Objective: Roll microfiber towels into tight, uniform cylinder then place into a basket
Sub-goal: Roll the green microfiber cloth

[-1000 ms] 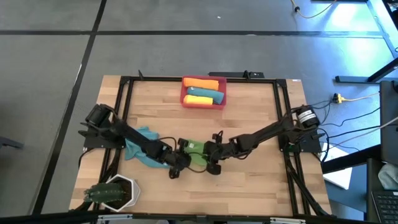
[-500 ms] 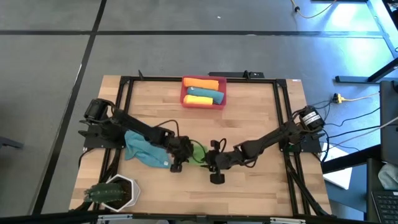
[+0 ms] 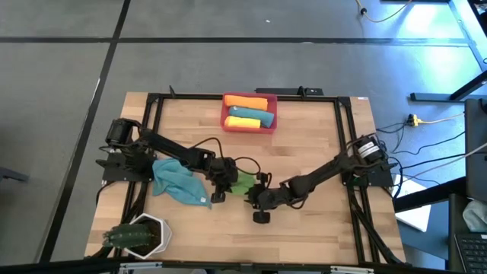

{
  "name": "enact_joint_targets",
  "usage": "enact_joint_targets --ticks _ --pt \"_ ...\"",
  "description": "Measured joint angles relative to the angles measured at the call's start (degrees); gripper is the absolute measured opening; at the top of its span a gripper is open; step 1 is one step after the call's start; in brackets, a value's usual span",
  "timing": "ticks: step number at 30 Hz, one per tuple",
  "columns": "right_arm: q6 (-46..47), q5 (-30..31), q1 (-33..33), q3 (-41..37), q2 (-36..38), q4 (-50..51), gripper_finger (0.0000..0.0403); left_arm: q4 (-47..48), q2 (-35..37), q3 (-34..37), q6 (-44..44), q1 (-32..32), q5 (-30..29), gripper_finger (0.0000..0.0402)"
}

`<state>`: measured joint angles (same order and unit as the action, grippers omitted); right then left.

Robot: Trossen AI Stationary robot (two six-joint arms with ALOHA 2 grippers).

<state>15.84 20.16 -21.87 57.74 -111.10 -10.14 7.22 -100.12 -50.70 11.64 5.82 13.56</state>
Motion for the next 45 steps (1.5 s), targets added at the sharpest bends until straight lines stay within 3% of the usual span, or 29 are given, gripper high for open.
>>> enact_joint_targets --ticks 8,16,30,39,45 --pt "0.77 1.69 3.19 0.0 -0.69 -4.14 0.0122 0.0 0.0 0.0 -0.14 0.02 0.61 0.0" --pt "7.03 1.67 5.34 0.0 -0.71 1.02 0.0118 -0.1 0.0 -0.04 -0.64 0.02 -2.2 0.0004" --pt "12.19 -0.35 7.06 0.28 -3.53 4.92 0.0043 1.05 1.51 -0.05 -6.45 0.06 -7.4 0.0107" --pt "12.24 -1.61 7.15 0.15 -3.64 4.97 0.0042 4.06 6.88 -0.04 -9.25 0.61 -14.2 0.0175" --pt "12.79 -2.0 7.31 0.11 -3.64 4.95 0.0042 0.98 8.35 -0.04 -11.63 4.52 -16.39 0.0193"
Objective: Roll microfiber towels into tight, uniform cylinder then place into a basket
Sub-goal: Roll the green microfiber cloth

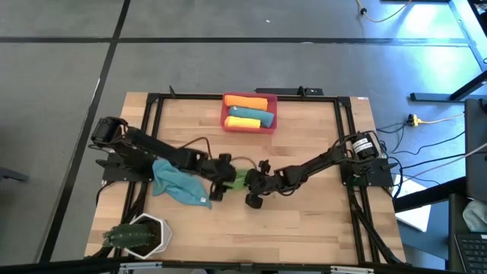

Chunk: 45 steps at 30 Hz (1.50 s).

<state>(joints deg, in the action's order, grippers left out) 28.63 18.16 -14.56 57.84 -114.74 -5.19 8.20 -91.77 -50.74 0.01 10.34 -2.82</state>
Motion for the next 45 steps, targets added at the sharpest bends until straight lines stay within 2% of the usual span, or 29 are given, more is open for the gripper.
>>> enact_joint_targets --ticks 3,7,13,21,30,34,39,45 --pt "1.19 -1.36 0.56 0.0 0.02 0.0 0.0042 -3.7 -1.42 -0.15 -2.15 4.65 -3.6 0.0192" --pt "1.3 -2.42 0.95 -0.01 0.02 -0.13 0.0042 -4.51 -4.07 0.0 -5.04 10.17 -13.32 0.0194" --pt "1.43 -3.24 1.23 -0.04 0.04 -0.31 0.0042 -4.13 -6.96 0.0 -5.36 12.77 -22.95 0.0195" --pt "2.57 -4.33 1.37 -0.07 0.04 -0.48 0.0042 -4.56 -11.31 -0.04 -5.31 10.88 -24.14 0.0195" --pt "2.57 -4.62 1.41 -0.09 0.04 -0.48 0.0042 -4.73 -13.55 -0.12 -7.5 10.62 -30.1 0.0194" --pt "2.55 -4.75 1.41 -0.09 0.04 -0.48 0.0042 -4.63 -13.92 -0.15 -7.99 9.91 -30.83 0.0187" --pt "2.28 -4.79 1.41 -0.09 0.04 -0.57 0.0042 -4.17 -13.99 -0.15 -6.72 8.65 -29.95 0.014" --pt "-0.6 -4.12 0.76 -0.28 2.01 -0.64 0.0042 -4.03 -13.92 -0.15 -6.45 7.86 -25.7 0.0028"
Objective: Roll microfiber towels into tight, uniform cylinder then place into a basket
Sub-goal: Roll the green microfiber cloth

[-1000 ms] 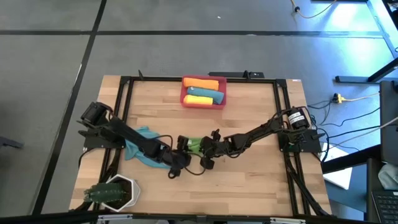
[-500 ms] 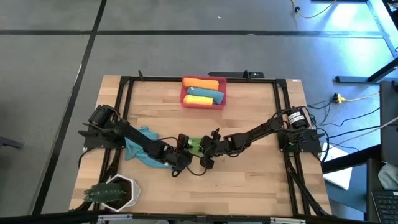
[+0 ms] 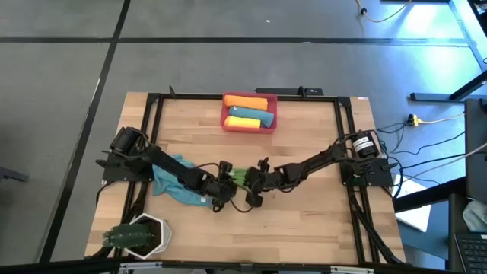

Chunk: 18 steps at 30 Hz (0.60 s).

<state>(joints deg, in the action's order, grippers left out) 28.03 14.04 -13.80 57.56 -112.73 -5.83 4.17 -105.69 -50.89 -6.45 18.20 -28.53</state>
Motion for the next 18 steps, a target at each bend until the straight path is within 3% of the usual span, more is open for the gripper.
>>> enact_joint_targets --ticks 7,11,18 --pt "-3.42 6.28 -2.95 -0.2 6.66 4.55 0.0042 0.21 0.81 0.07 2.01 -0.38 4.26 0.0014" --pt "-5.76 11.48 -4.8 -0.19 8.33 5.62 0.0042 0.18 1.95 0.07 5.28 -1.77 11.42 0.0012" --pt "-7.63 10.68 -6.53 -0.07 8.02 4.77 0.0042 -0.09 3.85 0.15 9.68 -6.24 25.38 0.0012"
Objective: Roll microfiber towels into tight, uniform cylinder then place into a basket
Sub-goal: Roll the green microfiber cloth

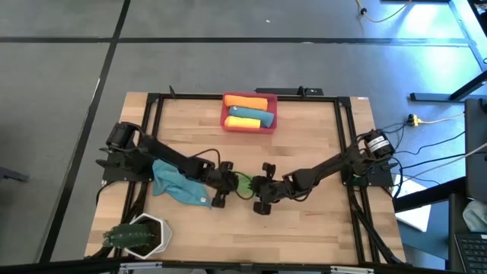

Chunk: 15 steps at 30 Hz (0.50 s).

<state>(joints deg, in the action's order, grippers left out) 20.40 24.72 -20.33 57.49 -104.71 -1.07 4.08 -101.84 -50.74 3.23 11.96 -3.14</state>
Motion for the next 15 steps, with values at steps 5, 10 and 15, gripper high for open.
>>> enact_joint_targets --ticks 5,10,15 --pt "-1.14 -0.84 -0.49 0.0 0.0 -0.66 0.0042 -0.01 0.22 0.02 3.27 -3.77 7.62 0.0012" --pt "-1.39 -2.08 -0.62 0.09 0.0 -1.11 0.0042 -0.23 0.22 0.02 4.23 -6.07 11.63 0.0012" --pt "-1.42 -2.5 -0.64 0.11 0.0 -1.72 0.0042 -1.64 0.23 0.71 4.64 -6.33 12.35 0.0012"
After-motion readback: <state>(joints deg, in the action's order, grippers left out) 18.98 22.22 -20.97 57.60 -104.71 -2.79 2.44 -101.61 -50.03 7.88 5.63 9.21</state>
